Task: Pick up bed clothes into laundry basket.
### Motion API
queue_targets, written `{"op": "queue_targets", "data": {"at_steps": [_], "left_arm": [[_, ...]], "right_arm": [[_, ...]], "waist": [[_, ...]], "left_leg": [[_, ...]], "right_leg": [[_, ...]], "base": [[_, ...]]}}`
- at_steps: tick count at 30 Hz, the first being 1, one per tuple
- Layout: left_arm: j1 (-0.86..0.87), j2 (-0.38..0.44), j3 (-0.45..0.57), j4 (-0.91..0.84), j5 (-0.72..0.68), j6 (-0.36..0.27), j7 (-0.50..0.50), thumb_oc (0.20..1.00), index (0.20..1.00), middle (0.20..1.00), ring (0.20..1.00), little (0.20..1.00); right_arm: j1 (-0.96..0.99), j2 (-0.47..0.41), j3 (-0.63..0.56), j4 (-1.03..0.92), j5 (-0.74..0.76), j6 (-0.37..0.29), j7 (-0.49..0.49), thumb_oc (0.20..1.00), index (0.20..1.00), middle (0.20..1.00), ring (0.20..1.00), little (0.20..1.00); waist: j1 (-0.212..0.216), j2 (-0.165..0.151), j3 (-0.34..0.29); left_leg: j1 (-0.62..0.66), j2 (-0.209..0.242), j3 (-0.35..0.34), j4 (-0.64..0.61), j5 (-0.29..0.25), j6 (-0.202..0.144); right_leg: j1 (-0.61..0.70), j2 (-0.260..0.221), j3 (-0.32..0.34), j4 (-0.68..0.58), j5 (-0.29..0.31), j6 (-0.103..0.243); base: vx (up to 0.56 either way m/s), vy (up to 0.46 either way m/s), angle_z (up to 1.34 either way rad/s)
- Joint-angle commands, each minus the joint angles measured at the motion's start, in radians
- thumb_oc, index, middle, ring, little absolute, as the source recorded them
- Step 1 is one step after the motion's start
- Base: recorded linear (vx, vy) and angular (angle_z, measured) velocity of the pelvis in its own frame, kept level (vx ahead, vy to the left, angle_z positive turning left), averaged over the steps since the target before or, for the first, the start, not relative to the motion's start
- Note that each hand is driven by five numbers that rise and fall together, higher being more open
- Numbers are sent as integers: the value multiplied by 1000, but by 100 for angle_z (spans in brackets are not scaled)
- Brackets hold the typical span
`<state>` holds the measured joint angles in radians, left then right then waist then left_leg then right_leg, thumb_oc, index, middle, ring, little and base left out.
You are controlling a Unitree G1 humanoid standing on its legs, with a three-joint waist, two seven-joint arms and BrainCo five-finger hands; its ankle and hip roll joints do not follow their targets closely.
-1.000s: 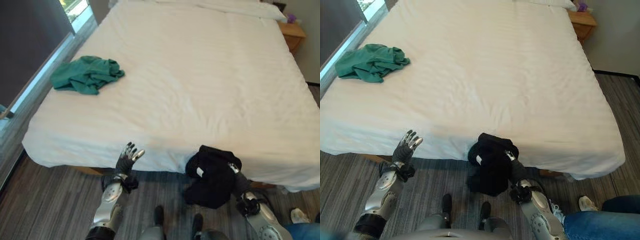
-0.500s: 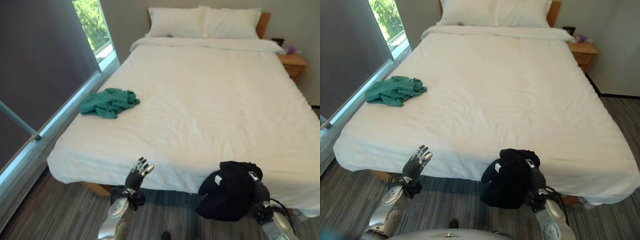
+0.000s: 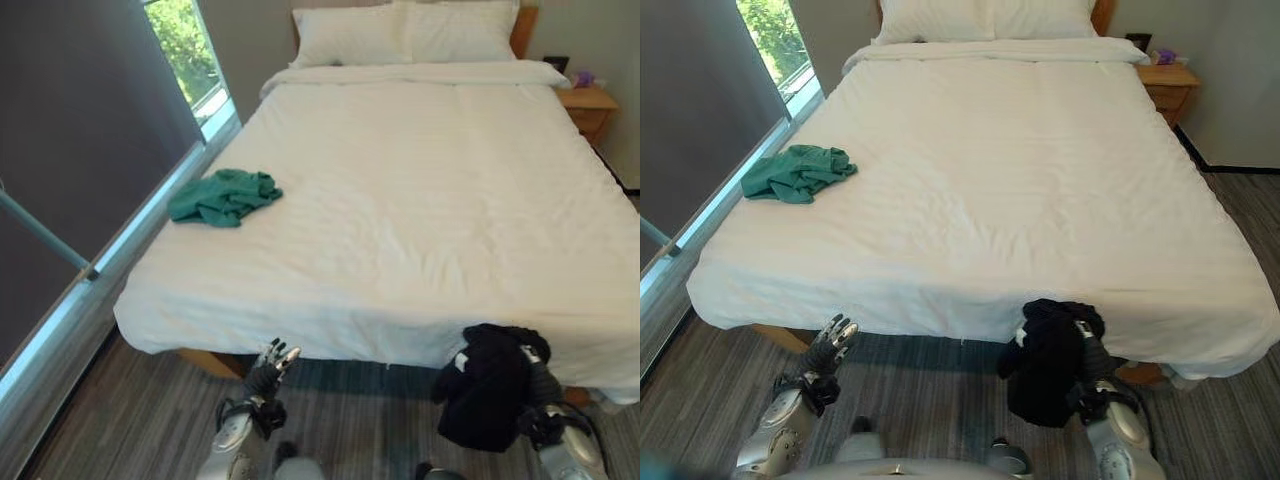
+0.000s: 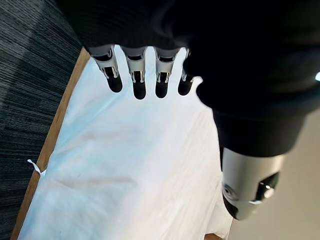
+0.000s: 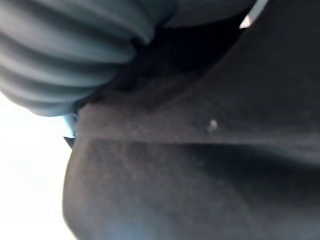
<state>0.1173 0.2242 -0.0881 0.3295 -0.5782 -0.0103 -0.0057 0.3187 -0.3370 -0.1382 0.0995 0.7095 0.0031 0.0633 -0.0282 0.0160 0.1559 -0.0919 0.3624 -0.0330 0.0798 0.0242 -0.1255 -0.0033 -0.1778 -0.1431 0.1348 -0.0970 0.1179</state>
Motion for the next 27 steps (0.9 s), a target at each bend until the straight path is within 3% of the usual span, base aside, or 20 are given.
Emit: {"op": "queue_targets", "data": {"at_steps": [1, 3, 4, 5, 6, 7, 8, 9, 10, 11, 12, 13, 17, 19, 27], "left_arm": [[6, 77, 30, -87, -7, -46, -7, 1000, 1000, 1000, 1000, 1000], [-2, 90, 11, -90, -11, -44, -13, 1000, 1000, 1000, 1000, 1000], [-46, 95, -25, -56, -13, -50, -11, 1000, 1000, 1000, 1000, 1000], [-78, 112, -38, -63, -23, -52, -1, 1000, 1000, 1000, 1000, 1000], [-59, 144, -30, -87, 18, -44, -9, 1000, 1000, 1000, 1000, 1000], [-55, 156, -23, -92, 30, -42, -16, 1000, 1000, 1000, 1000, 1000], [-58, 169, -19, -98, 52, -45, -29, 1000, 1000, 1000, 1000, 1000], [-63, 177, -19, -99, 66, -44, -36, 1000, 1000, 1000, 1000, 1000], [-52, 183, -5, -114, 94, -46, -38, 1000, 1000, 1000, 1000, 1000], [-48, 188, 6, -122, 99, -44, -37, 1000, 1000, 1000, 1000, 1000], [-47, 189, 6, -123, 99, -43, -37, 1000, 1000, 1000, 1000, 1000], [-42, 187, 24, -129, 102, -43, -37, 1000, 1000, 1000, 1000, 1000], [-46, 180, 31, -132, 101, -46, -39, 1000, 1000, 1000, 1000, 1000], [-56, 185, 31, -163, 111, -50, -47, 1000, 1000, 1000, 1000, 1000], [-190, 252, 13, -193, 180, -48, -39, 1000, 1000, 1000, 1000, 1000]], "right_arm": [[-45, -22, 8, -88, 25, -82, -4, 200, 200, 200, 200, 200], [-65, -6, 10, -89, 36, -85, -14, 200, 200, 200, 200, 200], [-69, 27, 26, -75, 30, -92, -28, 200, 200, 200, 200, 200], [-126, 74, 62, -54, 115, -109, -50, 200, 200, 200, 200, 200], [-126, 106, 114, -50, 130, -104, -29, 200, 200, 200, 200, 200], [-109, 99, 124, -55, 108, -89, -20, 200, 200, 200, 200, 200], [-87, 88, 125, -58, 93, -81, 0, 200, 200, 200, 200, 200], [-79, 87, 129, -57, 104, -75, 4, 200, 200, 200, 200, 200], [-66, 87, 122, -57, 125, -64, 23, 200, 200, 200, 200, 200], [-64, 82, 117, -52, 121, -62, 32, 200, 200, 200, 200, 200], [-64, 82, 118, -51, 121, -62, 33, 200, 200, 200, 200, 200], [-59, 74, 117, -37, 109, -58, 43, 200, 200, 200, 200, 200], [-54, 71, 117, -31, 116, -44, 54, 200, 200, 200, 200, 200], [-53, 54, 118, -38, 99, -42, 63, 200, 200, 200, 200, 200], [-20, 46, 132, -34, 88, -11, 93, 200, 200, 200, 200, 200]], "waist": [[8, 3, -66], [14, 4, -78], [6, -18, -82], [15, -15, -66], [25, 18, -52], [16, 25, -53], [1, 29, -52], [-6, 28, -49], [-18, 31, -32], [-18, 27, -33], [-20, 29, -30], [-21, 15, -27], [-11, -11, -35], [7, -15, -77], [-15, -19, -111]], "left_leg": [[4, 31, 14, -85, 188, -86], [-18, -3, 24, -47, 123, -80], [-43, -72, 33, 34, 42, -57], [-47, -125, 53, 40, 12, -2], [-10, -170, 92, -1, 9, 43], [3, -185, 85, -19, 8, 54], [15, -202, 79, -39, 13, 67], [36, -218, 81, -56, 7, 76], [83, -247, 105, -86, -7, 95], [98, -263, 118, -94, -12, 100], [104, -260, 116, -96, -14, 98], [135, -284, 119, -105, -32, 99], [141, -296, 119, -94, -45, 94], [159, -290, 130, -122, -35, 85], [189, -277, 136, -167, -27, 64]], "right_leg": [[82, -138, 41, -78, 43, 97], [99, -193, 38, -77, 73, 123], [95, -276, 54, -46, 217, 135], [-4, -305, 77, 63, 358, 88], [-77, -337, 30, 193, 399, 74], [-93, -300, 62, 232, 377, 66], [-120, -226, 108, 273, 349, 56], [-130, -182, 96, 275, 292, 44], [-205, -98, 22, 284, 184, 25], [-223, -70, -34, 237, 163, 14], [-216, -68, -38, 236, 160, 13], [-209, -32, -95, 152, 141, 13], [-116, -9, -45, 35, 128, 17], [-53, 21, -38, -68, 124, 12], [11, 47, -37, -171, 134, 19]], "base": [[310, 606, 3], [319, 623, 32], [288, 812, 37], [314, 1127, -8], [213, 939, -38], [255, 778, -70], [263, 430, -45], [341, 546, 1], [325, 461, 28], [232, 323, 14], [214, 133, -1], [204, 43, 11], [154, -13, 21], [216, -70, 14], [100, -50, -18]]}}
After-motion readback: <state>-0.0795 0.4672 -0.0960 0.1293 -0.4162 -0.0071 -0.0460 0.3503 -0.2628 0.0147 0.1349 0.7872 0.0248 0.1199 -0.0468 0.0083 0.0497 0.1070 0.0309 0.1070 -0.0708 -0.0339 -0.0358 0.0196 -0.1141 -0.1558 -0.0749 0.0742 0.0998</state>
